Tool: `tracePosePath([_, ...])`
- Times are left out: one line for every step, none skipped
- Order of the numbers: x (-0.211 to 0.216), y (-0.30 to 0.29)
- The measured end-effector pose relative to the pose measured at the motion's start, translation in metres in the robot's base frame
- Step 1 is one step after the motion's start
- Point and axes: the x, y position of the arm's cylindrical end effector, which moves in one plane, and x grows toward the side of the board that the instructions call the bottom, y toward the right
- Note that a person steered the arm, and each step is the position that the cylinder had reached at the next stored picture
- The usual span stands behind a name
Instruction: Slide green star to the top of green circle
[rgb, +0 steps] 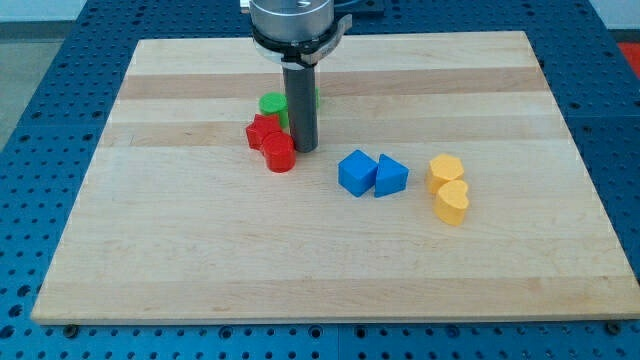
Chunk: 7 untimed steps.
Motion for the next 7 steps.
tracePosePath([0.002, -0.003])
tracePosePath([0.004, -0.008])
tracePosePath([0.004, -0.008])
tracePosePath([-0.004, 0.022])
tracePosePath([-0.038, 0.042])
tracePosePath([-0.06, 0.032])
tracePosePath([-0.081, 0.022])
